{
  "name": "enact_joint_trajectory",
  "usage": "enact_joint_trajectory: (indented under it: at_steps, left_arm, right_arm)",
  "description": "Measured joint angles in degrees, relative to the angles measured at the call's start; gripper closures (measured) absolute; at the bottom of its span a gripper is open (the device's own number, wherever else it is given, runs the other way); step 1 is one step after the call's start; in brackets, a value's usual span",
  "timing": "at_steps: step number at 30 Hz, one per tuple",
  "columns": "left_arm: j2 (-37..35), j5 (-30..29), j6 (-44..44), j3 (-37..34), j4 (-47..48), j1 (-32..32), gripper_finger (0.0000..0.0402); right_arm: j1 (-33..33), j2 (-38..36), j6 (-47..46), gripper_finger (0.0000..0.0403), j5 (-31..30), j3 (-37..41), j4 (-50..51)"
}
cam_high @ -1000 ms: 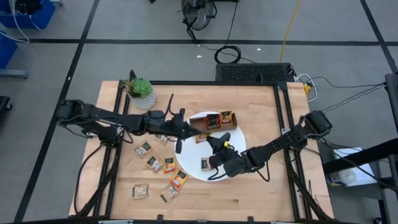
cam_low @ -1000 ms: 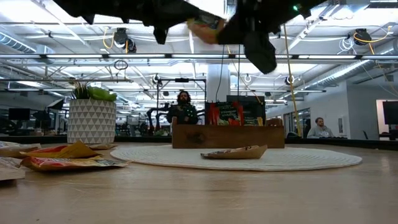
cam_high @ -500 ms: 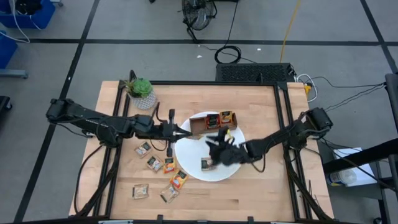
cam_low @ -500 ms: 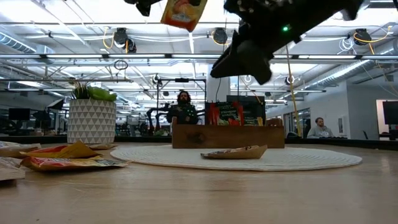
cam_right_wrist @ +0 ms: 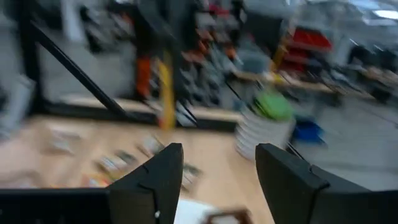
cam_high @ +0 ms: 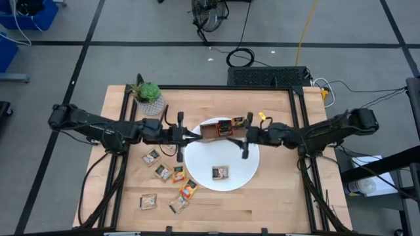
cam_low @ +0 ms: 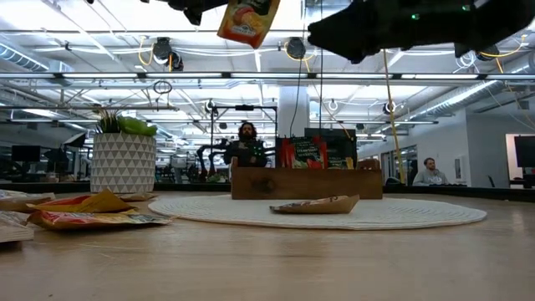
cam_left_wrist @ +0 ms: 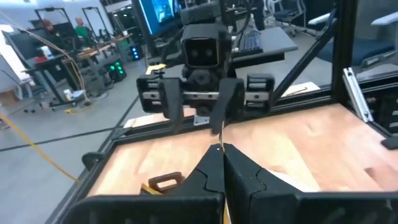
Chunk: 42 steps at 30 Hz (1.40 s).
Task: Pick & Place Tea
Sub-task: Put the yellow tea bag into the right section of the wooden organizer
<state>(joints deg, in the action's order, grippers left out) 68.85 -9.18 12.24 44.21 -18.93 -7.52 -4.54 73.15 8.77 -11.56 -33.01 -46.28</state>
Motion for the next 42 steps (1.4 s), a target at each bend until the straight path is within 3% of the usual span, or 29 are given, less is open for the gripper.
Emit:
enact_joint_trajectory:
  at_steps: [6,10,30,37,42]
  left_arm:
    - [0.8,3.2,-1.2,0.0,-1.3,1.6,0.0401]
    - [1.4,3.4,-1.9,0.0,-1.1,2.5,0.0401]
    - [1.4,4.7,-2.6,0.0,-0.7,2.7,0.0401]
    - [1.4,4.7,-3.0,0.0,-0.6,2.7,0.0401]
    - [1.4,4.8,-3.4,0.0,-0.9,2.7,0.0401]
  right_arm:
    - [-0.1,6.2,0.2,0.0228,1.6,0.5,-9.1]
    - [0.1,10.1,0.4,0.0228,5.8,-2.5,-11.7]
    - [2.2,13.1,-0.4,0.0244,10.4,-10.1,-7.4]
    - [2.2,13.1,-0.6,0.0289,13.2,-10.0,-8.4]
    - [3.6,13.1,-0.6,0.0377,13.2,-10.0,-8.0]
